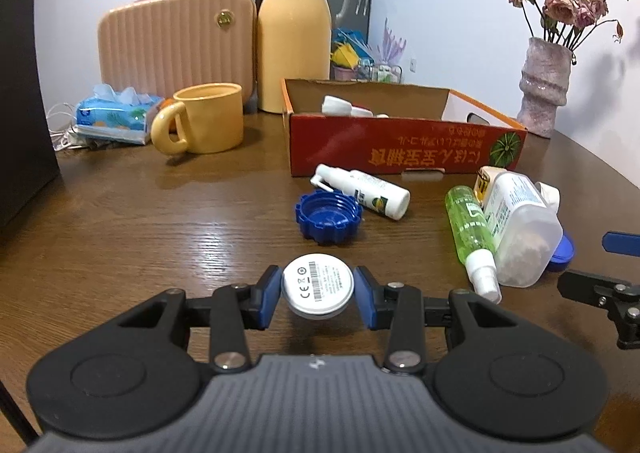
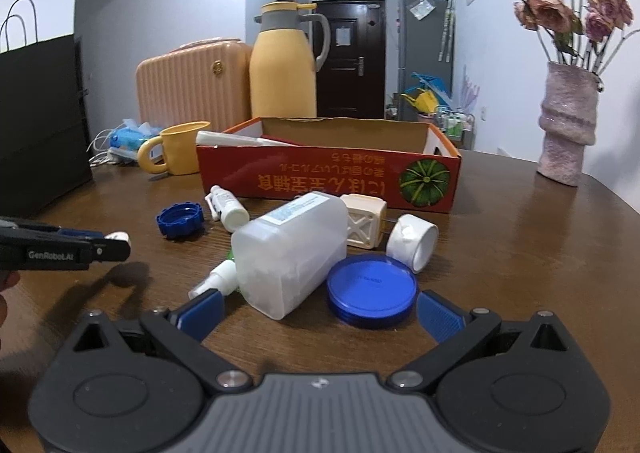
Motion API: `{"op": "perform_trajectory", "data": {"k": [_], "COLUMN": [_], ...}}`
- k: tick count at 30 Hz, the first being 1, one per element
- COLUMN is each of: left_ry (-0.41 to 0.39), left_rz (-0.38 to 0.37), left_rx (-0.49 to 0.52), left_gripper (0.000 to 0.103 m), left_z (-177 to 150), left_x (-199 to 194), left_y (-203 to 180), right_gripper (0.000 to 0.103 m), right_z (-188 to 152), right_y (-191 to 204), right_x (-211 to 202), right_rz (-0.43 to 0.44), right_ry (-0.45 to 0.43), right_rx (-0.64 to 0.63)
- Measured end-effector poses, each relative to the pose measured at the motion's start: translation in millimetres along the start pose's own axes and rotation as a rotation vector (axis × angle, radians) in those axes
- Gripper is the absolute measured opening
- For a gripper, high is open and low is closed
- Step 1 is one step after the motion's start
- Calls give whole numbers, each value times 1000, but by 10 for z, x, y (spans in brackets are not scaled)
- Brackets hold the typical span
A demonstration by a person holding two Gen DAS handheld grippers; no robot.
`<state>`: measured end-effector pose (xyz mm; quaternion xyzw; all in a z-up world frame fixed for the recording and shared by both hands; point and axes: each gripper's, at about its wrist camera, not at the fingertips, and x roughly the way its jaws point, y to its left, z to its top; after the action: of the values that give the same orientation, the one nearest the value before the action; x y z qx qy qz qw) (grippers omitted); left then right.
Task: Organize rigid objects
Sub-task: 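Grasp the large white plastic jug with the right gripper while the left gripper holds the disc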
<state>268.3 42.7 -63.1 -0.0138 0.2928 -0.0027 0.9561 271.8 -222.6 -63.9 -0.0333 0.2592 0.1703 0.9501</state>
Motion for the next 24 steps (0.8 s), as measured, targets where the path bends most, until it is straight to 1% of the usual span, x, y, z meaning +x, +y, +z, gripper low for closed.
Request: {"op": "perform_trajectory", "data": {"k": [5,8,11,15,19,24], "left_ry": [1,-9,-19,-18,-21,-26], "left_rz": [-9,-12,-17,-27,-35,-49], "left_rx": [-16,-28,-45,-58,-54,-61], "left_gripper": [40,40,40,40,40,40], "left_z": [2,3,0,2,0,3], "left_x": [-2,-23,-47,-52,-59,-69], "left_y": [40,65,103,130,126,149], "right_gripper": [103,103,103,101,100,99], "right_z": [107,168,244,336,396,403], "right_y": [40,89,128,156,167,120], "right_x": [111,223,327,465,607,741], "right_rz": [31,25,8,12,31,56], "right_ry": [18,30,19,-7,-24,-14], "right_rx": [-74,-126,-176,-218,-231,-204]}}
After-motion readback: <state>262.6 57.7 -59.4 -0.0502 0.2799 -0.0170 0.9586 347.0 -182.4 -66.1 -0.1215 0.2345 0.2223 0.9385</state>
